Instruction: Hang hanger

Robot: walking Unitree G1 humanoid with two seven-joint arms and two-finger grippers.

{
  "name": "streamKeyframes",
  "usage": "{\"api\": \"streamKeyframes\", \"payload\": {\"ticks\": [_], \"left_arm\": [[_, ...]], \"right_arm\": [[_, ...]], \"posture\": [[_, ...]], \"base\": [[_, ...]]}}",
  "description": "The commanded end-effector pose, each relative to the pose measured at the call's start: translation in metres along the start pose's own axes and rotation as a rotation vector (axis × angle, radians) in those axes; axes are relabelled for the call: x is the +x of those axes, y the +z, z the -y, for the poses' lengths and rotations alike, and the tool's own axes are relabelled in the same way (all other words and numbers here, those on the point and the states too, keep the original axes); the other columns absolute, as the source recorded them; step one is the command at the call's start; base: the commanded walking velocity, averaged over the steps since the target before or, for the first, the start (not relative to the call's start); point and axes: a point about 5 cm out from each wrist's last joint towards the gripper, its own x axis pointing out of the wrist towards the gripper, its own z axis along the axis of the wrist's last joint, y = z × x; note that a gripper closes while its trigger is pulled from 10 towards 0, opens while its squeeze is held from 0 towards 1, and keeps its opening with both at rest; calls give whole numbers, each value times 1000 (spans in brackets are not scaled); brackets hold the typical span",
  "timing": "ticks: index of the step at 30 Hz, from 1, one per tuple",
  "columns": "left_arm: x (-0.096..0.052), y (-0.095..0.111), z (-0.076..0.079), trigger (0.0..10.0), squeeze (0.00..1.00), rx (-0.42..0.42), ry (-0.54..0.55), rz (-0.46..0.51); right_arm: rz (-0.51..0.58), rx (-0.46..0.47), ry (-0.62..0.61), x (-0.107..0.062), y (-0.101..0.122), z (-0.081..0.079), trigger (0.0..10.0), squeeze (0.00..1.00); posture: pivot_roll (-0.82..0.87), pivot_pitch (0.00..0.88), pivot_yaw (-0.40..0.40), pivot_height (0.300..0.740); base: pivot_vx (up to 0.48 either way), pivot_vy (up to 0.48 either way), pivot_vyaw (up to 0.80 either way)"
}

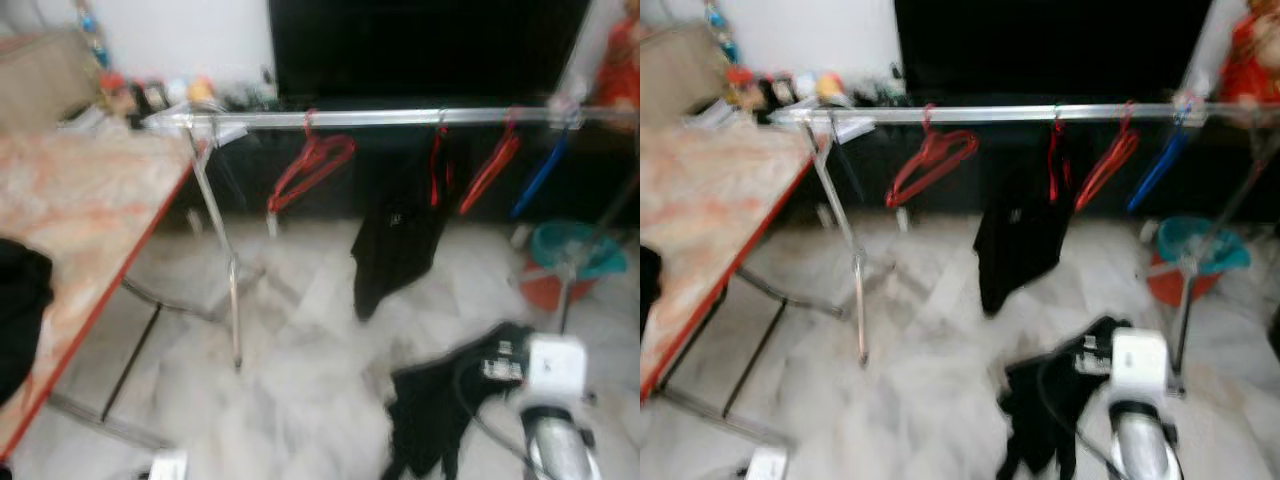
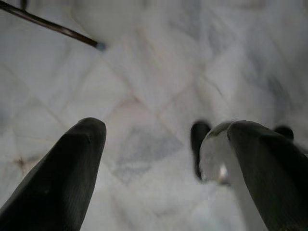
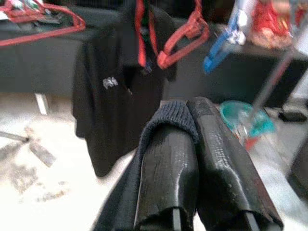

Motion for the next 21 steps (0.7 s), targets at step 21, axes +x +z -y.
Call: {"api": "streamKeyframes", "payload": {"ticks": [21], "left_arm": [[-2,-6,-8,10000,0,-6,20,-28]], "right_arm": [[24,35,9,5,11,-7,10000,0]], "posture": [[16,0,18,732]], "base": [[319,0,-374]]}}
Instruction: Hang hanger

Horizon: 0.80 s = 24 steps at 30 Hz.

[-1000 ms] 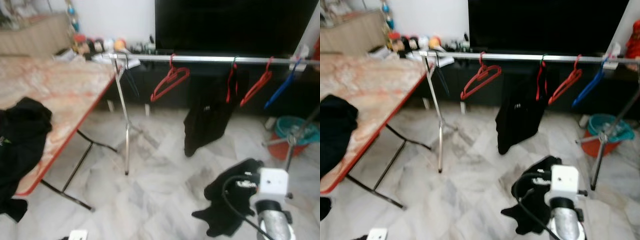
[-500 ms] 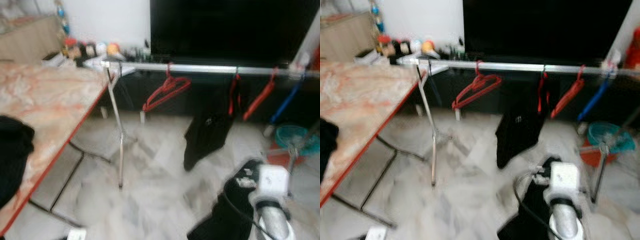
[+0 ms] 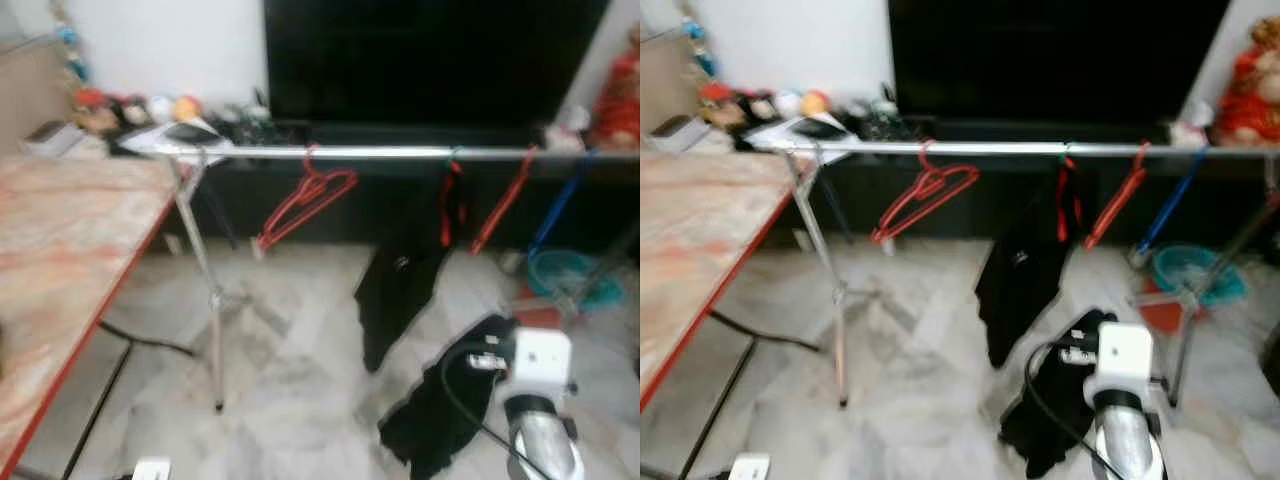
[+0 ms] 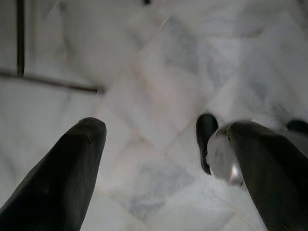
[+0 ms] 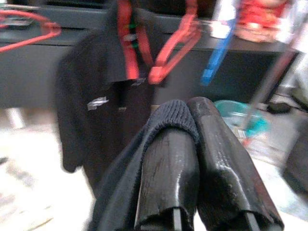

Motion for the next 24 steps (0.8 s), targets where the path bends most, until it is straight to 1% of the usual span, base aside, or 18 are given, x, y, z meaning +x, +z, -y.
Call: {"api": "streamKeyframes", "payload": {"ticks": [1,7,13,24], "left_arm": [[1,1,7,10000,0,-6,-18,-4],[1,2,7,10000,0,-9,-18,-2],[1,2,8,10000,0,-10,-19,-1],[1,4,7,10000,0,-23,-19,16]], "right_arm": [[28,-9,-22,2,7,7,10000,0],[36,-6,-25,3,9,8,10000,0],[41,-12,-26,3,10,8,10000,0],[48,-10,-29,5,12,7,10000,0]], "posture": [[16,0,18,732],[16,0,18,732],[17,0,15,732],[20,0,16,732]], "base": [[319,0,-781],[316,0,-623],[306,0,0],[0,0,0]]}}
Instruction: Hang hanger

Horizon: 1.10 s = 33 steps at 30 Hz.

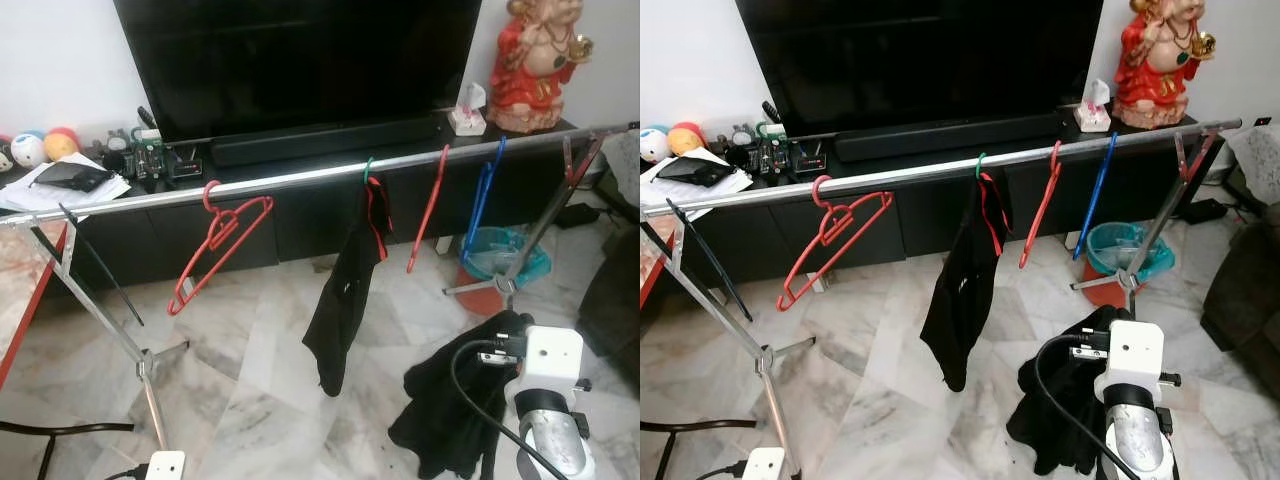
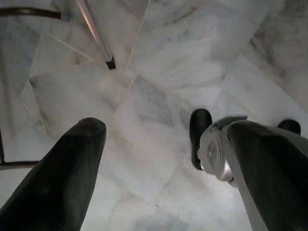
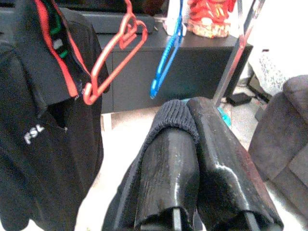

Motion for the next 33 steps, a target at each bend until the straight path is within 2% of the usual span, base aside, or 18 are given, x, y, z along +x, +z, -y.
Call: {"api": "streamKeyframes", "payload": {"ticks": [1,4,6,10,12,13,14,15,16,18,19,20,22,24,29,31,33], "left_arm": [[-1,-2,-5,10000,0,-2,11,4],[-1,0,-5,10000,0,5,14,29],[-2,6,-6,10000,0,-3,31,101],[-3,11,-6,10000,0,-14,38,162],[-4,16,-6,10000,0,22,47,203],[-9,58,-16,10000,0,238,150,458],[-18,87,-16,10000,0,373,200,660],[-18,101,-16,10000,0,312,188,669],[-17,109,-20,10000,0,188,133,647],[-22,115,-23,10000,0,159,112,685],[-27,120,-26,10000,0,168,111,731],[-40,128,-23,10000,0,171,90,821],[-44,129,-22,10000,0,171,82,844],[-59,129,-11,10000,0,157,58,920],[-81,132,-3,10000,0,140,11,984],[-96,143,-1,10000,0,126,-5,1028],[-103,158,4,10000,0,116,-22,1077]], "right_arm": [[43,10,-4,2,10,-1,10000,0],[43,11,-4,1,9,-2,10000,0],[40,13,-4,1,9,-2,10000,0],[34,12,-1,1,7,-2,10000,0],[32,11,5,2,6,-3,10000,0],[32,12,6,2,7,-4,10000,0],[33,13,7,2,7,-4,10000,0],[33,13,8,3,7,-4,10000,0],[33,17,9,3,7,-4,10000,0],[32,16,16,4,7,-5,10000,0],[32,16,21,4,7,-6,10000,0],[32,13,28,3,6,-8,10000,0],[33,13,29,3,6,-8,10000,0],[36,13,20,2,8,-4,10000,0],[28,5,17,-2,5,0,10000,0],[28,3,19,-2,5,0,10000,0],[31,5,23,-2,6,0,10000,0]], "posture": [[21,0,18,732],[21,0,19,732],[35,0,17,732],[50,0,13,732],[51,0,12,732],[55,0,12,732],[55,0,12,732],[63,0,9,732],[69,0,8,732],[77,0,4,732],[76,0,4,732],[69,0,6,732],[69,0,6,732],[66,0,7,732],[62,0,6,732],[66,0,1,732],[73,0,-4,732]], "base": [[0,0,0],[0,0,0],[0,0,0],[0,0,0],[0,0,0],[0,0,0],[0,0,0],[0,0,0],[0,0,0],[0,0,0],[0,0,0],[0,0,0],[0,0,0],[0,0,0],[0,0,0],[0,0,0],[0,0,0]]}}
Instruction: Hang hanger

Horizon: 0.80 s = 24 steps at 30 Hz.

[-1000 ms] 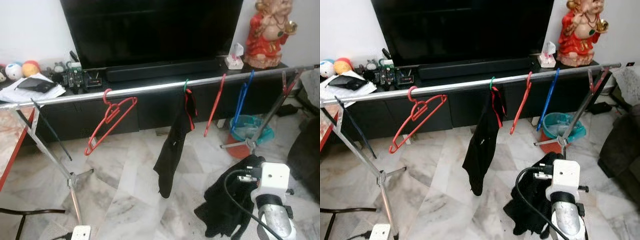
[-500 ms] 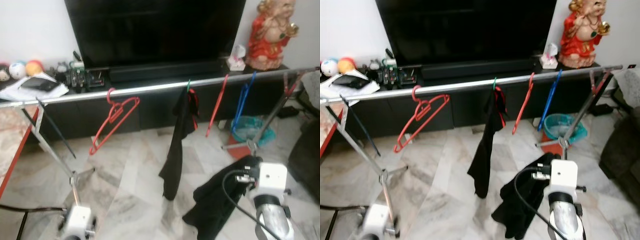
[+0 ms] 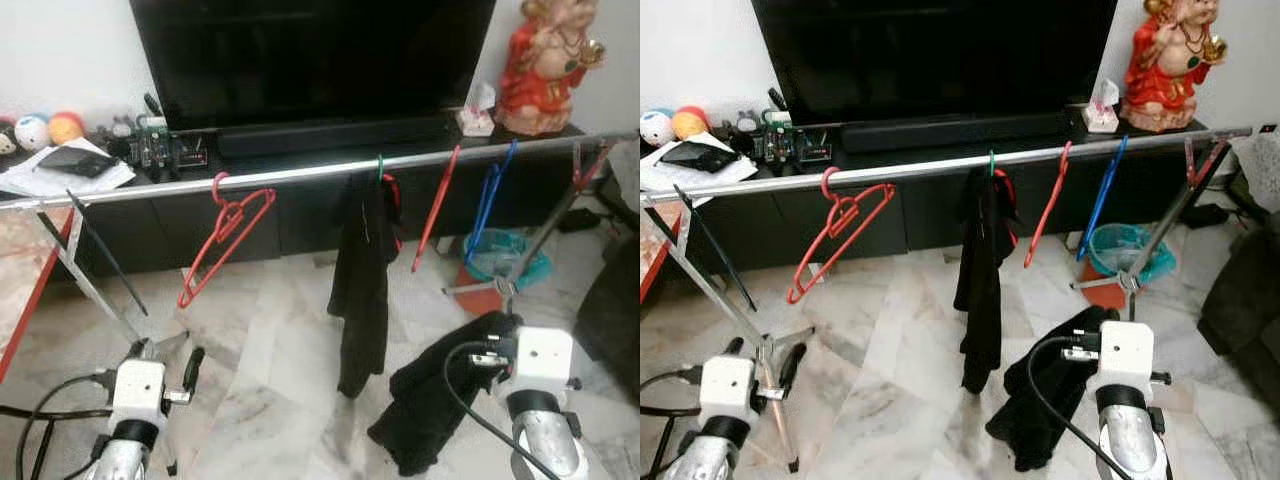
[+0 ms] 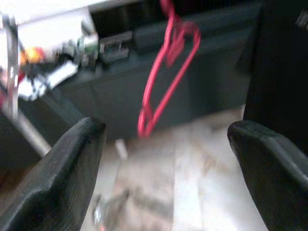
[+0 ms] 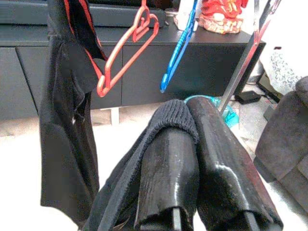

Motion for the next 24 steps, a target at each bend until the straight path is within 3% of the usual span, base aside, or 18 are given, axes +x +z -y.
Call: {"api": "streamKeyframes", "payload": {"ticks": [1,5,6,8,13,21,24], "left_arm": [[12,15,2,10000,0,-32,-7,51],[24,27,9,10000,0,-48,-29,83],[32,37,18,10000,0,-53,-64,107],[35,42,23,10000,0,-67,-87,117],[34,46,30,10000,0,-85,-128,93],[34,48,33,10000,0,-87,-143,84],[34,50,34,10000,0,-91,-150,76]], "right_arm": [[46,7,-3,1,10,3,10000,0],[55,6,7,1,11,0,10000,0],[64,4,7,2,12,-1,10000,0],[68,5,-6,1,13,1,10000,0],[53,7,-29,-3,10,6,10000,0],[41,13,-21,-3,8,5,10000,0],[41,18,-18,-2,8,4,10000,0]], "posture": [[73,0,-4,732],[70,0,-6,732],[55,0,2,732],[42,0,11,732],[38,0,14,732],[42,0,14,732],[44,0,14,732]], "base": [[0,0,0],[0,0,0],[0,0,0],[0,0,0],[0,0,0],[0,385,0],[0,390,-588]]}}
